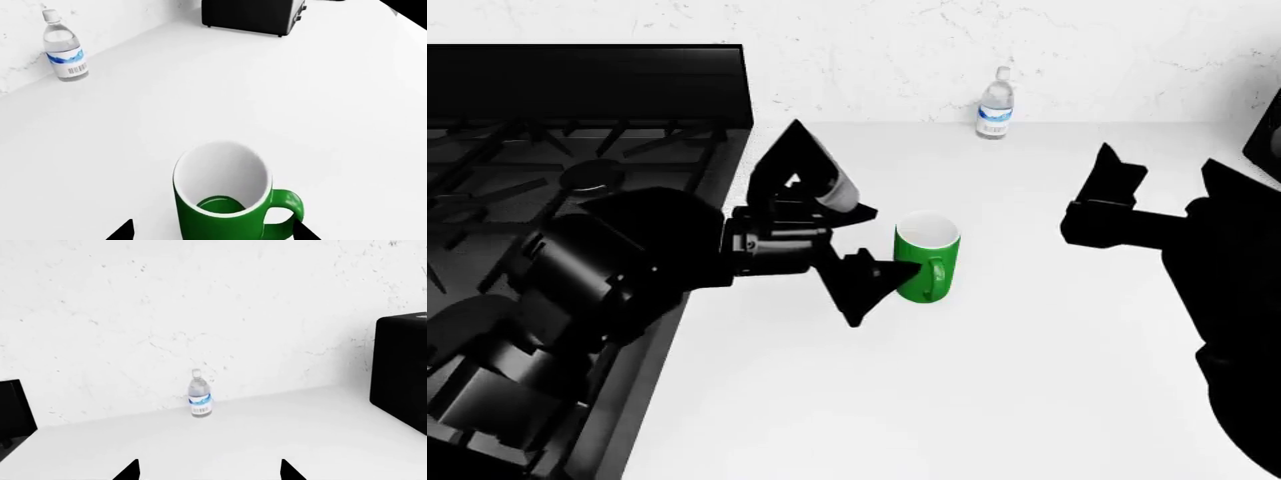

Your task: A wet mug is on the counter and needs to be dried. Pick it up and place it upside down in the open cabinet.

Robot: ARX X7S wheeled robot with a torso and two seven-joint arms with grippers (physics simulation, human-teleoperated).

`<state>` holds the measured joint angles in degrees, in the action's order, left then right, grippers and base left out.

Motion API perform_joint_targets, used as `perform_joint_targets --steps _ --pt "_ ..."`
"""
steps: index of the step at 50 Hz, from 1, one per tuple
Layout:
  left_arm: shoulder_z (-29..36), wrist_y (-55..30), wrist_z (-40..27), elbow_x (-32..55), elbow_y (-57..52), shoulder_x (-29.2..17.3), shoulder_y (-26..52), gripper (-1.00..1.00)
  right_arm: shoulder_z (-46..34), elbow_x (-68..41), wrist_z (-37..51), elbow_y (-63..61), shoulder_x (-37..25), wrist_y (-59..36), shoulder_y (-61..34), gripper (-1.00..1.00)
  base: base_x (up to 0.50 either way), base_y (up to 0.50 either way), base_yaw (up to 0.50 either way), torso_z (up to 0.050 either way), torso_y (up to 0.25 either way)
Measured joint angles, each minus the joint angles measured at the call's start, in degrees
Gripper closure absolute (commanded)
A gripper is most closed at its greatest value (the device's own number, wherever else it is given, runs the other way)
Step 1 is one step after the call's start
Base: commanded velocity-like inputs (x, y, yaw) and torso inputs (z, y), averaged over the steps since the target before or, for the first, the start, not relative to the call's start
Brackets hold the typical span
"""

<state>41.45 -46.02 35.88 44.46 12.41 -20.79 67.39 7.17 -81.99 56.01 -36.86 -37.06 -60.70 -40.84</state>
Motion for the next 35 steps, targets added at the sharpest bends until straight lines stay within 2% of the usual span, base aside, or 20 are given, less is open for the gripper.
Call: perform_joint_targets --steps 35 --pt "2.8 3.7 2.5 -2.5 6.4 3.1 0.2 -1.0 0.7 0.4 -0.2 -0.3 -0.6 1.5 2.5 -1.0 0.0 0.0 0.0 0.0 0.0"
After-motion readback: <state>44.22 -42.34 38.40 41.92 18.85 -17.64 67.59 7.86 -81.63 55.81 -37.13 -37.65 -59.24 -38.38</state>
